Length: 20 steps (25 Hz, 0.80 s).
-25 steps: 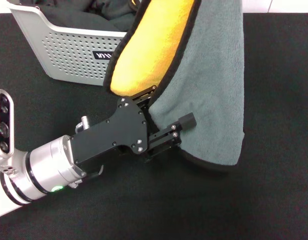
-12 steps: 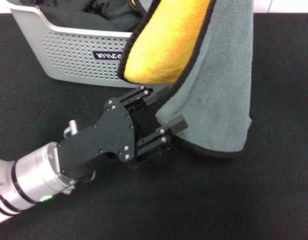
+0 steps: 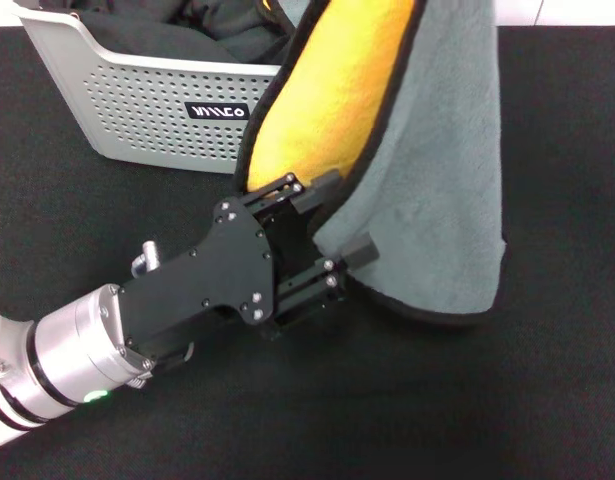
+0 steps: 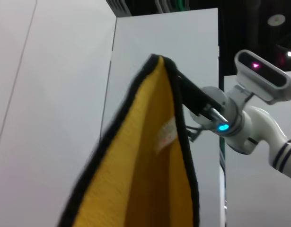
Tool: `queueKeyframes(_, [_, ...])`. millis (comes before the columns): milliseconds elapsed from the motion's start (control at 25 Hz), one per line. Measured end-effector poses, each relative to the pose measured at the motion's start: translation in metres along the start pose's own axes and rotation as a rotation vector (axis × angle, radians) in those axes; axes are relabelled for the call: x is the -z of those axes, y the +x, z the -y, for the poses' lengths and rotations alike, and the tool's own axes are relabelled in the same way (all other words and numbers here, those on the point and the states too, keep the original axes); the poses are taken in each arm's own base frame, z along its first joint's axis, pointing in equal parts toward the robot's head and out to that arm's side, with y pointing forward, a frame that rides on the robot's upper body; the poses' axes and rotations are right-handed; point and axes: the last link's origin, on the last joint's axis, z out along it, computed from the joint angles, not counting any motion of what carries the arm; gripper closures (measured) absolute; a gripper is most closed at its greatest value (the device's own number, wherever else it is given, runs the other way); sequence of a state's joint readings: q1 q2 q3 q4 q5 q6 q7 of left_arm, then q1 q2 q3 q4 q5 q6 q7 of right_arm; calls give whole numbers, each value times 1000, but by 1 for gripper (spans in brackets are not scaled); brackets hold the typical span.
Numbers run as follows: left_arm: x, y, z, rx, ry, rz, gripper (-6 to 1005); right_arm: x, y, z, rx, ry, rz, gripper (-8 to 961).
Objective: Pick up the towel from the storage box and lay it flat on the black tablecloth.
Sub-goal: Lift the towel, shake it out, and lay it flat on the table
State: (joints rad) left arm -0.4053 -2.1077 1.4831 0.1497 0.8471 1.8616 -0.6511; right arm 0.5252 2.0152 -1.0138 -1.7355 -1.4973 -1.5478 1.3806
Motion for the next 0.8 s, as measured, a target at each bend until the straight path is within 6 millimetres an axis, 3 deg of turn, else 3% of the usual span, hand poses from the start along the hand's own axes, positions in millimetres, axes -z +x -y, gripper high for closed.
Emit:
queueKeyframes(440, [-1,1,2,-7,6,-3,389,-12,-8,-4,17,-48,36,932])
queueKeyframes(800, [4,-4,-4,10,9,19,389,-7,-8,1,30,-24,23,931])
